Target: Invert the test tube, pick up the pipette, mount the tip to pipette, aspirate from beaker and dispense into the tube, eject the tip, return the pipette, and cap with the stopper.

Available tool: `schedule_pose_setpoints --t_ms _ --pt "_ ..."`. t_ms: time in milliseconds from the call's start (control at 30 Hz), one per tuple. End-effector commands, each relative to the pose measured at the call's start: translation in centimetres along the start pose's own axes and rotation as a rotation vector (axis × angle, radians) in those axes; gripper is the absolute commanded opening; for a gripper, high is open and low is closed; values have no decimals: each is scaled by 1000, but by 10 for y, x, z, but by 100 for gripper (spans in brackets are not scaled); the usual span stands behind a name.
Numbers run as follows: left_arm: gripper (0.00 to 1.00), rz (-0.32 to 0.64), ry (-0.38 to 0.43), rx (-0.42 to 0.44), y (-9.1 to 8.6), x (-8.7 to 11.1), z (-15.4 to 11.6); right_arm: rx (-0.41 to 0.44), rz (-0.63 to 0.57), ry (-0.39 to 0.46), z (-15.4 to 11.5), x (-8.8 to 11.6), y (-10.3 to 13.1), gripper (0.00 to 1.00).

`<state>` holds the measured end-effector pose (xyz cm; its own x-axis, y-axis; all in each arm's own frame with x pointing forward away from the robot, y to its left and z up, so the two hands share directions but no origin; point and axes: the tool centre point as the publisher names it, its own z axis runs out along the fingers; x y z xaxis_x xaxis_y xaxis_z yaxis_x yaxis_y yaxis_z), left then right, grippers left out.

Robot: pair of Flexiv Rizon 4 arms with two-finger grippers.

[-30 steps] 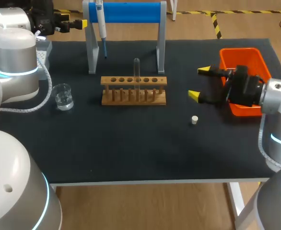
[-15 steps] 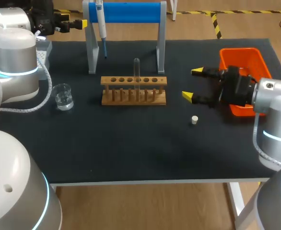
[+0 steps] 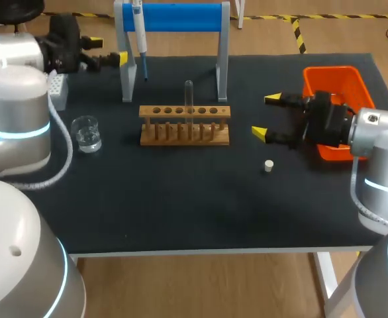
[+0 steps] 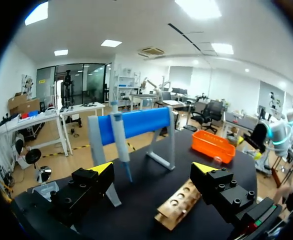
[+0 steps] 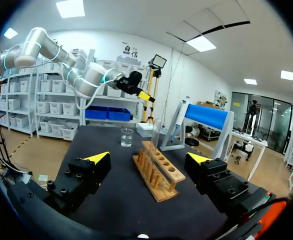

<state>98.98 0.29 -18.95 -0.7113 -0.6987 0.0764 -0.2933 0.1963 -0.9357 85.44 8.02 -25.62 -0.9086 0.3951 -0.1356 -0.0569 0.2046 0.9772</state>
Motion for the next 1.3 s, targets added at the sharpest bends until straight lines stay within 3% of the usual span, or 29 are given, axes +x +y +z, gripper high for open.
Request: schedule_pose_setpoints --t_ms 33,333,500,833,1300 --pt "100 34 -17 69 18 48 -49 0 0 0 0 0 0 100" --pt "100 94 35 64 39 98 -63 0 0 0 0 0 0 100" --pt "100 108 87 29 55 115 -62 0 0 0 0 0 0 100" --pt "100 104 108 -4 79 117 -53 0 0 0 0 0 0 100" --pt "100 117 111 -24 85 117 -49 0 0 0 0 0 0 100"
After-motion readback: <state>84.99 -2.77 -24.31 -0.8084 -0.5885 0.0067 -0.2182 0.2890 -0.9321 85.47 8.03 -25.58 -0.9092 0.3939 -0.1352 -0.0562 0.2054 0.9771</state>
